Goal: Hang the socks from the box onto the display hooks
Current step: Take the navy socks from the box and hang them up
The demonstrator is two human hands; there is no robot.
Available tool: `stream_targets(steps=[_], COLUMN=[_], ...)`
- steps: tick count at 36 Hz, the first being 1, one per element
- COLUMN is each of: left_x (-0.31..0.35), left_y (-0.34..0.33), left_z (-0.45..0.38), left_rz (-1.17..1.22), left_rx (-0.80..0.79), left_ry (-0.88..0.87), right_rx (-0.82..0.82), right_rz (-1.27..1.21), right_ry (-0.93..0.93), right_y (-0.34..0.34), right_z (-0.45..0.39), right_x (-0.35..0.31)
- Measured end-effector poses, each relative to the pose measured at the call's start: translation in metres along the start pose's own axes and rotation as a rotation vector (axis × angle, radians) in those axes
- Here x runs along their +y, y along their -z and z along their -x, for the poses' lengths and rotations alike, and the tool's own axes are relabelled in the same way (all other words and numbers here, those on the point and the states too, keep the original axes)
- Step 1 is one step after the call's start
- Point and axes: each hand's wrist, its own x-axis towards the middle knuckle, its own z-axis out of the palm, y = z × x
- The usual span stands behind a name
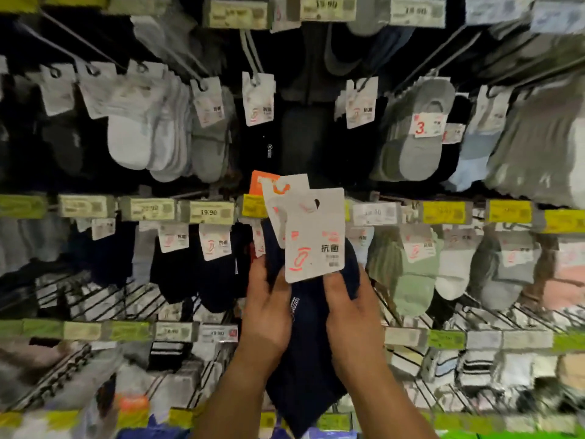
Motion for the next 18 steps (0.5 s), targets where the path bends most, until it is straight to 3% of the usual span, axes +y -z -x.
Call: stream_targets(steps=[8, 12, 18], left_x=[0.019, 0.025, 0.034], left_y=[0.037, 0.04, 0.046], left_z=[-0.025, -0.031, -0.048], left_rz=[0.061, 0.021, 0.035], left_rx=[-0.012, -0.028, -0.04], left_ry=[-0.023, -0.094, -0.113], right_rx=[-0.166, -0.058, -0.03], right_rz=[-0.275, -0.125, -0.31], right_ry=[0.05, 0.029, -0.21], right_y=[-0.049, -0.061, -0.059], right_z=[0.014, 0.01, -0.016], right_x=[0.005, -0.009, -0.035])
